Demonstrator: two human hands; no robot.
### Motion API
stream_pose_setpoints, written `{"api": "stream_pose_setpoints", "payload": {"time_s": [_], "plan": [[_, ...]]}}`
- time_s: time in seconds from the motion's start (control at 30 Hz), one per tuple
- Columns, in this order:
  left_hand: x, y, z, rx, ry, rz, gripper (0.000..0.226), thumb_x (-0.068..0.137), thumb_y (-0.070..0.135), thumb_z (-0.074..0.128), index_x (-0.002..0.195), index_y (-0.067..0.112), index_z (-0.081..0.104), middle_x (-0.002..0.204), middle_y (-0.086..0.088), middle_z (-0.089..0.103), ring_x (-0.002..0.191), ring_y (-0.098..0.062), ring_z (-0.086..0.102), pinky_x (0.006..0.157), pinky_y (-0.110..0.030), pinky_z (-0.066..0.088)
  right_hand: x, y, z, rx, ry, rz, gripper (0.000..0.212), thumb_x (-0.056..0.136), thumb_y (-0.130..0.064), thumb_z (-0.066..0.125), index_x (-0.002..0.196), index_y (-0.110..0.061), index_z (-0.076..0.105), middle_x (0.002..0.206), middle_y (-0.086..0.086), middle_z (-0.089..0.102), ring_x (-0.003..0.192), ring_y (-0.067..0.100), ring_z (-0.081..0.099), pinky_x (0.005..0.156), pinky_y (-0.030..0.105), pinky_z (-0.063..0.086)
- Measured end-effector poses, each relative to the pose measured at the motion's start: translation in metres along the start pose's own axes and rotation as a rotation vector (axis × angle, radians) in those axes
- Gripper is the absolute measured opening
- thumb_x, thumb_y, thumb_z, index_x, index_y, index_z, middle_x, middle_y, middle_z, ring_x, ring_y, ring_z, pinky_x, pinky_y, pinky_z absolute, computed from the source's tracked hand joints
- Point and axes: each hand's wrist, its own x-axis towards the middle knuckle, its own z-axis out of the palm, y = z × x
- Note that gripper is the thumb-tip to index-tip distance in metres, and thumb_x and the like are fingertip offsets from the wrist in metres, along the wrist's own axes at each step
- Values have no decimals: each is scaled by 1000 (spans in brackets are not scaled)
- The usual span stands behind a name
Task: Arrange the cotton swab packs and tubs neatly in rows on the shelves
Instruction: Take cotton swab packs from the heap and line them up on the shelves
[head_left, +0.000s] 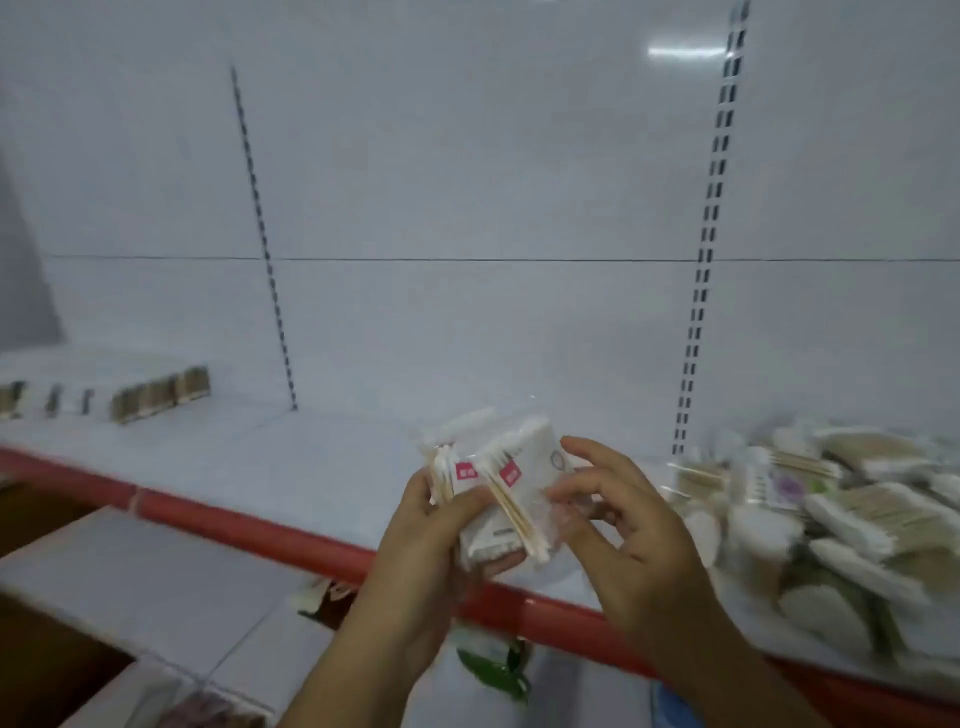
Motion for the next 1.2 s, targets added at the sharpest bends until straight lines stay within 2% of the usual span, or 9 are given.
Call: {"api": "stream_pose_setpoints", "payload": {"time_s": [0.1, 0.2, 0.33, 0.5, 0.57, 0.7, 0.87, 1.0, 1.2], "plan": [[-33, 16, -78, 4, 125, -9, 55, 64, 12, 65, 119, 13, 57, 101, -13, 73, 80, -29, 73, 57, -36, 59, -8, -8, 74, 226, -136, 287, 36, 86, -8, 68, 105, -36, 56, 108, -18, 64, 91, -1, 65, 69, 19, 54], [-56, 37, -141, 0, 232, 8, 46, 76, 2, 62, 119, 14, 57, 104, -14, 72, 88, -33, 71, 63, -40, 60, -13, -19, 144, 391, -316, 508, 18, 90, -11, 63, 107, -18, 61, 95, -1, 74, 87, 14, 71, 78, 34, 58], [-67, 58, -207, -50, 316, 20, 54, 71, -4, 61, 122, 11, 55, 106, -17, 71, 91, -34, 71, 62, -36, 60, -13, -24, 221, 478, -305, 564, 13, 88, -11, 64, 101, -9, 64, 92, 7, 75, 87, 27, 72, 80, 43, 58], [-51, 81, -281, -58, 494, 99, 46, 80, -8, 60, 121, 12, 56, 104, -15, 72, 88, -33, 72, 54, -30, 58, 9, -20, 305, 702, -240, 628, 20, 85, -8, 64, 104, -7, 60, 97, 12, 74, 88, 27, 72, 72, 38, 58], [-34, 91, -311, -2, 565, 122, 47, 77, -3, 66, 120, 15, 56, 100, -11, 73, 82, -27, 73, 53, -28, 56, 24, -12, 338, 831, -260, 637, 39, 74, -18, 74, 107, -5, 58, 101, 14, 72, 92, 27, 71, 73, 38, 58], [19, 119, -365, 156, 624, 124, 49, 72, 3, 76, 113, 21, 57, 98, -2, 74, 86, -22, 73, 62, -31, 57, 63, -1, 412, 955, -401, 665, 107, 18, -46, 96, 110, -7, 56, 104, 13, 72, 97, 28, 70, 79, 39, 59], [77, 161, -430, 326, 651, 154, 42, 75, 14, 78, 110, 20, 56, 95, 4, 75, 87, -18, 73, 71, -33, 60, 119, 8, 498, 938, -355, 651, 92, 25, -39, 96, 103, -10, 59, 96, 15, 73, 84, 30, 71, 60, 30, 58], [107, 177, -488, 471, 709, 190, 36, 77, 21, 77, 107, 23, 57, 91, 11, 74, 84, -11, 71, 63, -23, 56, 149, 4, 559, 948, -365, 670, 26, 82, 6, 61, 104, -8, 63, 93, 16, 73, 77, 27, 68, 62, 32, 59], [159, 204, -592, 173, 507, 114, 19, 98, 24, 49, 114, 23, 59, 98, -2, 75, 78, -18, 70, 61, -28, 56, 181, 8, 654, 934, -112, 700, 25, 87, 11, 53, 93, -11, 63, 73, 3, 74, 60, 19, 71, 46, 25, 54]]}}
